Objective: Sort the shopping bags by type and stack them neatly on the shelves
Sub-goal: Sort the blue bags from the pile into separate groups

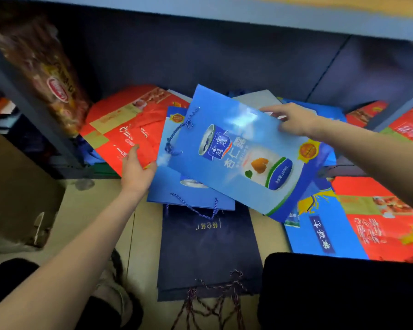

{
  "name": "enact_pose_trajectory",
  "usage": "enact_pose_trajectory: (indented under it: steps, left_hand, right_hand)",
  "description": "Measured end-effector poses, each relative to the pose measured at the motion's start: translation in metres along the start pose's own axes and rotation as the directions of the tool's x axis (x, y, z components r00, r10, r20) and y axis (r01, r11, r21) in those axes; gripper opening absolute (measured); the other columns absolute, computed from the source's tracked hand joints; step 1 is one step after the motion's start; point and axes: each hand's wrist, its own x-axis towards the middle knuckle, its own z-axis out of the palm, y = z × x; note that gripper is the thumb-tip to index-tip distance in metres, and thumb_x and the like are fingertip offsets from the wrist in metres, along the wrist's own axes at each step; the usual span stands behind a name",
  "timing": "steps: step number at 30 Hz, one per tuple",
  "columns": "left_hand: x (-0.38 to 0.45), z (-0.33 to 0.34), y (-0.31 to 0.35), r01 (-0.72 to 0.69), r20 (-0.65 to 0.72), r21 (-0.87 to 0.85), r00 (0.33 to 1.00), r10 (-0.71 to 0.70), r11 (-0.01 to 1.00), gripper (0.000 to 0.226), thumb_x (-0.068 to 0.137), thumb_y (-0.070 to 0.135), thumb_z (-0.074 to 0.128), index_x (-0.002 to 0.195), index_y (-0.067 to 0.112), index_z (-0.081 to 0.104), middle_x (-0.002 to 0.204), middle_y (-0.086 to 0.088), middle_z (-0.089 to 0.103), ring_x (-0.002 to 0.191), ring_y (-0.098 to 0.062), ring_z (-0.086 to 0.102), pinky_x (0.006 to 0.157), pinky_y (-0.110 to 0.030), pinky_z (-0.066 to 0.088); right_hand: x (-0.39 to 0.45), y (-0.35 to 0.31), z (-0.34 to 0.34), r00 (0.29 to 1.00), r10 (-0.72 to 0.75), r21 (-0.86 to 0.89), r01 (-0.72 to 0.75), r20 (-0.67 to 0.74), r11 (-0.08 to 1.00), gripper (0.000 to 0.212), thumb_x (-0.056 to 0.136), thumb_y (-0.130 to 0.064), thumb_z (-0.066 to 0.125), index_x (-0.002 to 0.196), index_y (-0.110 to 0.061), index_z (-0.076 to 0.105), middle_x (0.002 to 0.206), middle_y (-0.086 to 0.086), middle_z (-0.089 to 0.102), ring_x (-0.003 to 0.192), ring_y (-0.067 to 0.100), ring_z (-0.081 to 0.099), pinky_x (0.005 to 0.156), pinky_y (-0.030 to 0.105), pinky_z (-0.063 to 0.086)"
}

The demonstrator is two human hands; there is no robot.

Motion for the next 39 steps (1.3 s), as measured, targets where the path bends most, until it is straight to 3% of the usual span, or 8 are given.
enact_pose_trajectory:
  steps: [3, 6, 11, 15, 18, 25, 29, 39]
  left_hand:
    - [0.006, -0.004, 0.004, -0.161, -0.078, 0.139, 0.982, 0.173, 0.977, 0.07, 0.084, 0.017, 0.063, 0.145, 0.013, 0.029, 0.146, -0.015, 0.033, 0.133, -0.032, 0.031, 0.109, -0.037, 0.026]
    - [0.004, -0.007, 0.002, -0.202, -0.058, 0.195, 0.974, 0.217, 0.96, 0.075, 0.083, 0.024, 0.066, 0.146, 0.022, 0.027, 0.151, -0.011, 0.024, 0.137, -0.032, 0.024, 0.109, -0.045, 0.024]
    - [0.009, -0.01, -0.008, -0.103, -0.047, 0.19, 0.992, 0.114, 0.976, 0.076, 0.083, 0.022, 0.067, 0.147, 0.021, 0.025, 0.15, -0.014, 0.025, 0.136, -0.033, 0.027, 0.108, -0.044, 0.026]
    - [0.01, 0.003, -0.016, -0.103, 0.178, 0.228, 0.982, 0.062, 0.968, 0.059, 0.087, 0.019, 0.063, 0.14, 0.012, 0.038, 0.131, -0.014, 0.053, 0.12, -0.034, 0.049, 0.096, -0.041, 0.042]
    - [0.007, 0.022, -0.021, -0.091, 0.319, 0.301, 0.948, -0.01, 0.949, 0.057, 0.088, 0.021, 0.059, 0.14, 0.013, 0.037, 0.135, -0.012, 0.051, 0.125, -0.031, 0.045, 0.098, -0.039, 0.04]
    - [-0.017, 0.029, -0.015, -0.233, 0.465, 0.393, 0.885, 0.026, 0.89, 0.051, 0.08, 0.035, 0.052, 0.13, 0.026, 0.05, 0.126, 0.01, 0.056, 0.128, -0.024, 0.034, 0.109, -0.037, 0.028]
    - [-0.043, 0.029, -0.009, -0.377, 0.543, 0.385, 0.831, 0.123, 0.842, 0.066, 0.067, 0.041, 0.039, 0.13, 0.026, 0.051, 0.127, 0.009, 0.055, 0.127, -0.019, 0.034, 0.108, -0.032, 0.024]
    - [-0.017, 0.013, -0.025, -0.255, 0.381, 0.503, 0.923, 0.052, 0.826, 0.057, 0.09, 0.017, 0.054, 0.143, 0.013, 0.033, 0.15, -0.009, 0.027, 0.135, -0.029, 0.027, 0.109, -0.037, 0.026]
  right_hand:
    - [0.029, -0.027, -0.001, 0.982, -0.183, -0.245, 0.168, -0.037, 0.955, 0.069, 0.08, 0.013, 0.037, 0.138, -0.025, 0.046, 0.13, 0.015, 0.053, 0.119, 0.032, 0.049, 0.09, 0.029, 0.036]
    - [0.057, -0.051, 0.012, 0.97, -0.122, -0.38, 0.034, -0.21, 0.924, 0.06, 0.087, -0.005, 0.051, 0.141, -0.029, 0.039, 0.13, 0.014, 0.043, 0.123, 0.033, 0.038, 0.102, 0.043, 0.028]
    - [0.04, -0.055, 0.078, 0.953, 0.292, 0.113, -0.282, -0.082, 0.953, 0.064, 0.088, -0.016, 0.06, 0.143, -0.015, 0.027, 0.144, 0.012, 0.03, 0.128, 0.033, 0.034, 0.099, 0.038, 0.036]
    - [-0.002, -0.036, 0.134, 0.798, 0.507, 0.701, -0.564, 0.327, 0.437, 0.043, 0.09, -0.004, 0.057, 0.129, -0.006, 0.039, 0.118, 0.013, 0.042, 0.08, 0.02, 0.047, 0.054, 0.026, 0.045]
    - [-0.004, -0.032, 0.158, 0.767, 0.508, 0.792, -0.562, 0.392, 0.238, 0.056, 0.089, -0.002, 0.058, 0.136, -0.011, 0.029, 0.126, 0.012, 0.041, 0.105, 0.028, 0.051, 0.078, 0.034, 0.047]
    - [0.011, -0.048, 0.17, 0.814, 0.571, 0.92, -0.297, 0.104, 0.256, 0.076, 0.087, -0.006, 0.061, 0.147, -0.018, 0.016, 0.136, 0.007, 0.041, 0.121, 0.023, 0.044, 0.097, 0.031, 0.033]
    - [0.02, -0.058, 0.177, 0.794, 0.594, 0.835, -0.409, 0.127, 0.369, 0.076, 0.089, -0.011, 0.061, 0.148, -0.02, 0.014, 0.147, 0.012, 0.02, 0.123, 0.031, 0.042, 0.094, 0.033, 0.036]
    - [0.053, -0.057, 0.184, 0.763, 0.617, 0.938, -0.329, 0.194, 0.111, 0.068, 0.086, 0.004, 0.048, 0.143, -0.023, 0.024, 0.111, 0.001, 0.043, 0.09, 0.025, 0.05, 0.072, 0.03, 0.047]
